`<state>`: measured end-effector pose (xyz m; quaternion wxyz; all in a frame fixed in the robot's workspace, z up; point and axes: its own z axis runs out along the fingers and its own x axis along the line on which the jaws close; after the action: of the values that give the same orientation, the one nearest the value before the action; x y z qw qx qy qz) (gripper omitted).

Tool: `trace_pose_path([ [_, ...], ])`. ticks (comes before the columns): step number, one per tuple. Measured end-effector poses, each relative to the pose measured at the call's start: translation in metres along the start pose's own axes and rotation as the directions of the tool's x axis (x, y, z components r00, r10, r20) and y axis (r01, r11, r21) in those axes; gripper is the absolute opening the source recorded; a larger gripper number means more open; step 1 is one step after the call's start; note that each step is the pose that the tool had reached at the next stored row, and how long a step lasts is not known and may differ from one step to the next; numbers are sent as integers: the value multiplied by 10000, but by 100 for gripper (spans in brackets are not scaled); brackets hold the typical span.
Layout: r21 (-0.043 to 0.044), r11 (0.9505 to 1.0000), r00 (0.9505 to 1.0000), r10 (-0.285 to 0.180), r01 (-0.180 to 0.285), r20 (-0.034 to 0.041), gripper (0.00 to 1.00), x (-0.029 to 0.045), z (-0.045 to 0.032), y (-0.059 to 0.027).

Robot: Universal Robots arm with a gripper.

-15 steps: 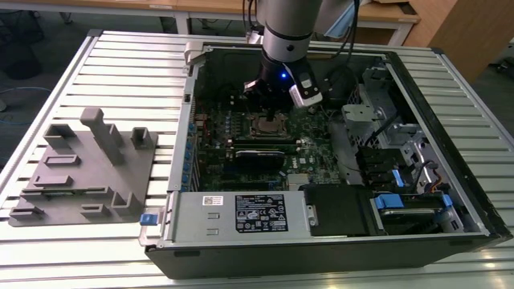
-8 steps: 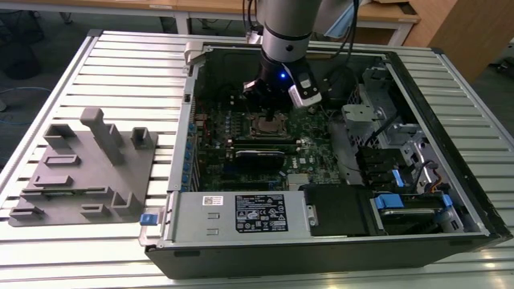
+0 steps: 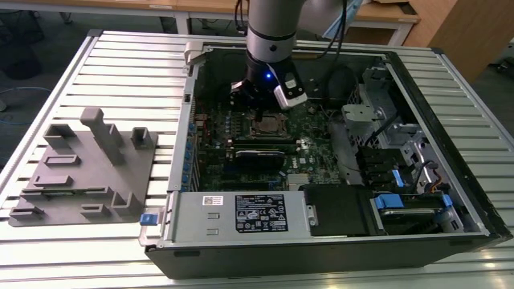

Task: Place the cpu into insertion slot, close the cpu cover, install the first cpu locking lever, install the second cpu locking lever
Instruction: 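Install the first cpu locking lever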

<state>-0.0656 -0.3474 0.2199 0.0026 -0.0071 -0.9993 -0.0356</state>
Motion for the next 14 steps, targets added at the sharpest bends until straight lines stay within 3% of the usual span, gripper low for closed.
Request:
trace_pose_path([
  [4,1,10000,10000,-2,2,6,11,13,-20,1],
  [9,1,10000,10000,-2,2,5,11,14,-168,12],
  [14,-7,10000,10000,-1,1,6,11,14,-180,13],
])
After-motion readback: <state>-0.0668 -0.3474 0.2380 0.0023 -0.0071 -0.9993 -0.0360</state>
